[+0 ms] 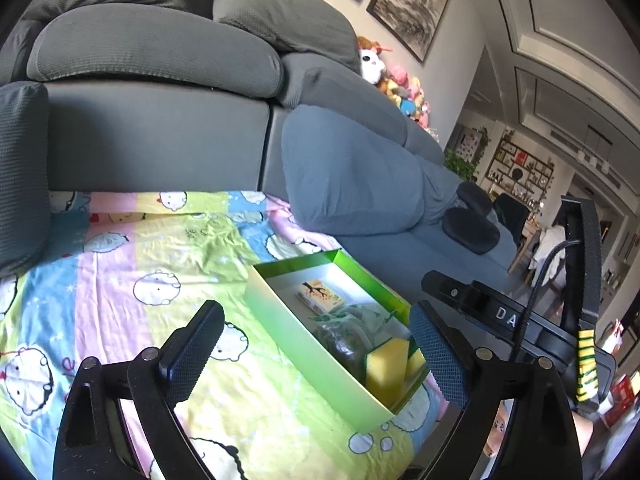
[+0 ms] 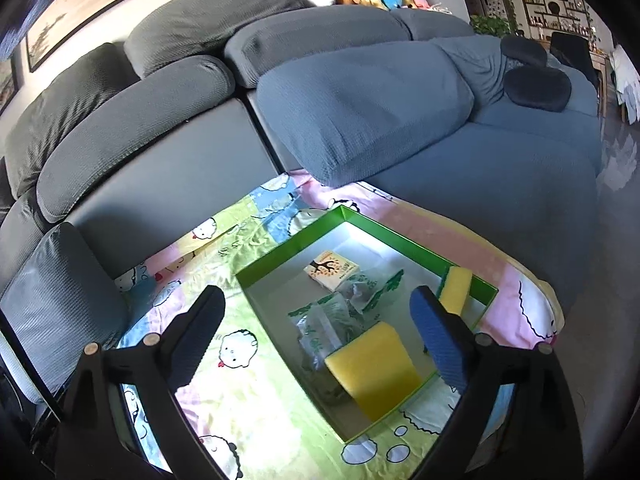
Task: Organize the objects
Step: 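Raise the open right gripper up away from the box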
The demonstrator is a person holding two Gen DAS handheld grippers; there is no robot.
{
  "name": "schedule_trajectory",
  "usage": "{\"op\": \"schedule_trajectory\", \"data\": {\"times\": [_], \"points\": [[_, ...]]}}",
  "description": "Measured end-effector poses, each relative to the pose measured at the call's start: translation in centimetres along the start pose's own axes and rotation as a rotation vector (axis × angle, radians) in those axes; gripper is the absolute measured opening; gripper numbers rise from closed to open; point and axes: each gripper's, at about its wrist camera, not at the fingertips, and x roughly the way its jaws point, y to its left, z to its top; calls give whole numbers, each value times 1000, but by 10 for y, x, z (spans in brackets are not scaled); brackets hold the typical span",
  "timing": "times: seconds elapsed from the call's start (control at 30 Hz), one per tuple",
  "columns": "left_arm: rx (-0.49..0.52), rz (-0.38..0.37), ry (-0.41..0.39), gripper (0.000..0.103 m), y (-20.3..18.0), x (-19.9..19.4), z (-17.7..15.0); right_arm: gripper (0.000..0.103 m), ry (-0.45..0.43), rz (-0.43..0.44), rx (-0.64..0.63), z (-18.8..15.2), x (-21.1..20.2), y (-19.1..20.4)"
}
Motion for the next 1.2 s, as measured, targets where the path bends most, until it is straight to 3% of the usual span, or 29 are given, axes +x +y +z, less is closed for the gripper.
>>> {"op": "schedule_trajectory", "data": {"times": [0.37, 0.63, 1.2], "points": [[-10, 33, -8, 100, 13, -11, 0, 94, -46, 22, -55, -5, -20, 25], [-21, 42, 6, 101, 21, -14, 0, 101, -78, 1, -88, -8, -33, 35], [24, 11, 32, 102, 25, -16, -4, 101, -90, -94, -134, -12, -48, 44]]}}
